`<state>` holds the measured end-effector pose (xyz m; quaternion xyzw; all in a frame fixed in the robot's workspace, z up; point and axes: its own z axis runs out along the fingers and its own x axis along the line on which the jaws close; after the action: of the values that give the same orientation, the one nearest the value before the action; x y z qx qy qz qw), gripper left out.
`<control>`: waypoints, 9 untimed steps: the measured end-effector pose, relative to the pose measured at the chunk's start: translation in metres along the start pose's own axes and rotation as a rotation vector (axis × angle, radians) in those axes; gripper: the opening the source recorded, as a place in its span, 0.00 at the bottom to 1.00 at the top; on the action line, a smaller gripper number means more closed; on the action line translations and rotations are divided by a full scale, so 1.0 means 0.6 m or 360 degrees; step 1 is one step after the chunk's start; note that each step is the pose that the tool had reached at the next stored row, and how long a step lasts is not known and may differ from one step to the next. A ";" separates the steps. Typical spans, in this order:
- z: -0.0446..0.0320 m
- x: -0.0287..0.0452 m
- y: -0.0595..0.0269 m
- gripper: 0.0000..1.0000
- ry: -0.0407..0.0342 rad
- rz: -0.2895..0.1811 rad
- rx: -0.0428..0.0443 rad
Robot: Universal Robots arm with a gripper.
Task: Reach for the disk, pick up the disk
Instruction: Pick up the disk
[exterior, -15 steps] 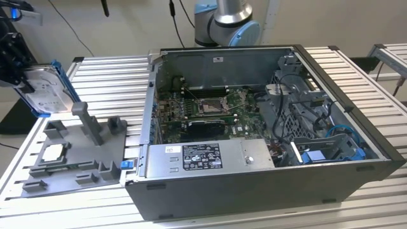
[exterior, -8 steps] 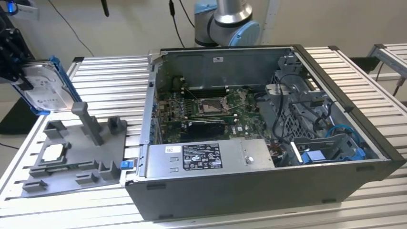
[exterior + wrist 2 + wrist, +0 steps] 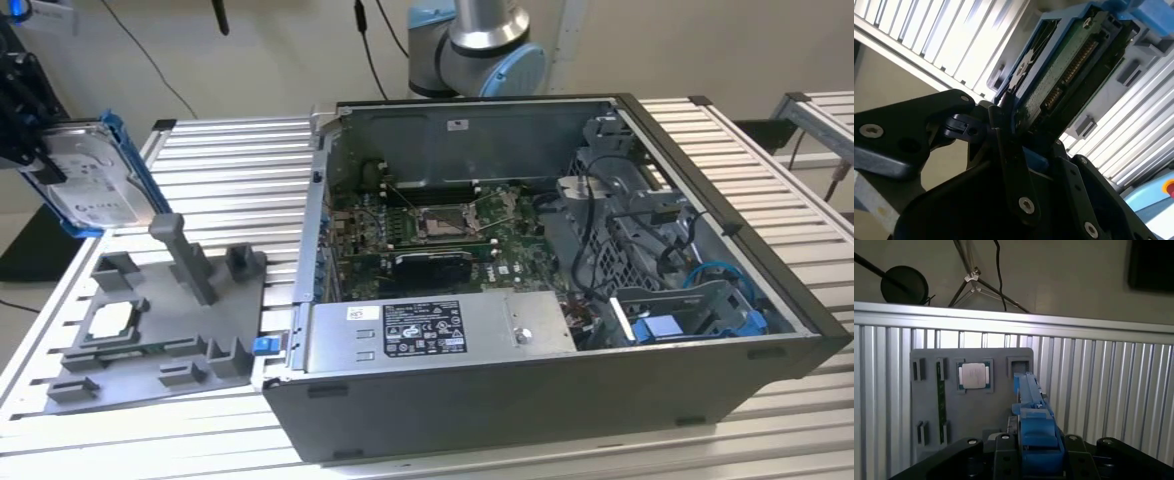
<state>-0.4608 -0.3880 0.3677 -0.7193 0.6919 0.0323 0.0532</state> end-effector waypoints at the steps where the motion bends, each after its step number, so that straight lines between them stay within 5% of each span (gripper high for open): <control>1: -0.003 0.000 0.000 0.00 0.0000 0.0000 0.0000; 9: -0.025 -0.003 -0.001 0.00 -0.0001 0.0000 0.0000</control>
<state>-0.4607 -0.3882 0.3825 -0.7193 0.6919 0.0324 0.0534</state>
